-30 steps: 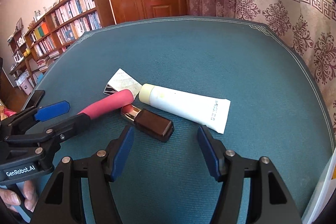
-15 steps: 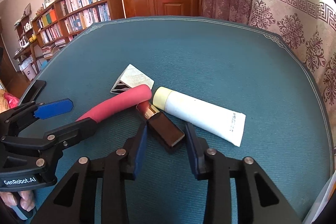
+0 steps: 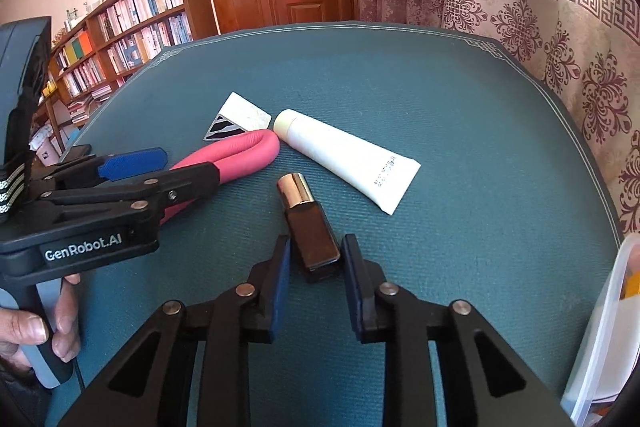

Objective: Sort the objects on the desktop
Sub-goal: 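Grasp the brown bottle with right tool while left tool holds the pink tube, then carry the pink tube and brown bottle over the clear bowl with both tools, then open left tool to drop the pink tube while right tool releases the bottle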

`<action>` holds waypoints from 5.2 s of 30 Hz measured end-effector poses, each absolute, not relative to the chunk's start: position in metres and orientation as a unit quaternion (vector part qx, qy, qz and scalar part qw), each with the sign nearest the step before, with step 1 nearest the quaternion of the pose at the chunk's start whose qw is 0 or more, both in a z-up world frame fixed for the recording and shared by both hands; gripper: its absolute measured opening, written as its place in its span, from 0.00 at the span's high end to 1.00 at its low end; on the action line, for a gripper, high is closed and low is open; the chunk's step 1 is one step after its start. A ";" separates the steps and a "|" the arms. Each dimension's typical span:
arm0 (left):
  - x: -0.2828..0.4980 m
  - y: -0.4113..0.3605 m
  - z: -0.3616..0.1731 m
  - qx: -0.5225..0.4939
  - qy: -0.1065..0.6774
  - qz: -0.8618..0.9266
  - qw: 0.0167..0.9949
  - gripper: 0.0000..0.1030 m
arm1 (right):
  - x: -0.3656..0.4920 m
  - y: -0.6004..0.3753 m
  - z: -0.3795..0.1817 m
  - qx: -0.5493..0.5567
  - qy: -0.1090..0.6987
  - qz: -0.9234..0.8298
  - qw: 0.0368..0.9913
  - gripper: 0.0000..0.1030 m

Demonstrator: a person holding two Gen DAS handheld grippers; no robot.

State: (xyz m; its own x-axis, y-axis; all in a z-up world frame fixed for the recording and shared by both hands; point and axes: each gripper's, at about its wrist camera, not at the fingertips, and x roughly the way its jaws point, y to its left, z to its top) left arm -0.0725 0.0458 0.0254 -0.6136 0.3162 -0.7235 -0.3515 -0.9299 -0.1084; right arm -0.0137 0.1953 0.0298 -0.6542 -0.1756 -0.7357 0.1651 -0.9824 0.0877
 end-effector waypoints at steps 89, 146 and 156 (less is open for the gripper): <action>0.064 0.210 0.067 -0.368 0.062 0.896 0.241 0.61 | 0.152 0.427 0.083 0.307 -0.170 -0.934 -0.072 0.78; 0.077 0.285 0.087 -0.371 0.065 0.868 0.324 0.44 | 0.157 0.437 0.077 0.307 -0.170 -0.932 -0.088 0.50; 0.065 0.261 0.081 -0.383 0.045 0.876 0.290 0.44 | 0.155 0.429 0.075 0.311 -0.161 -0.933 -0.078 0.45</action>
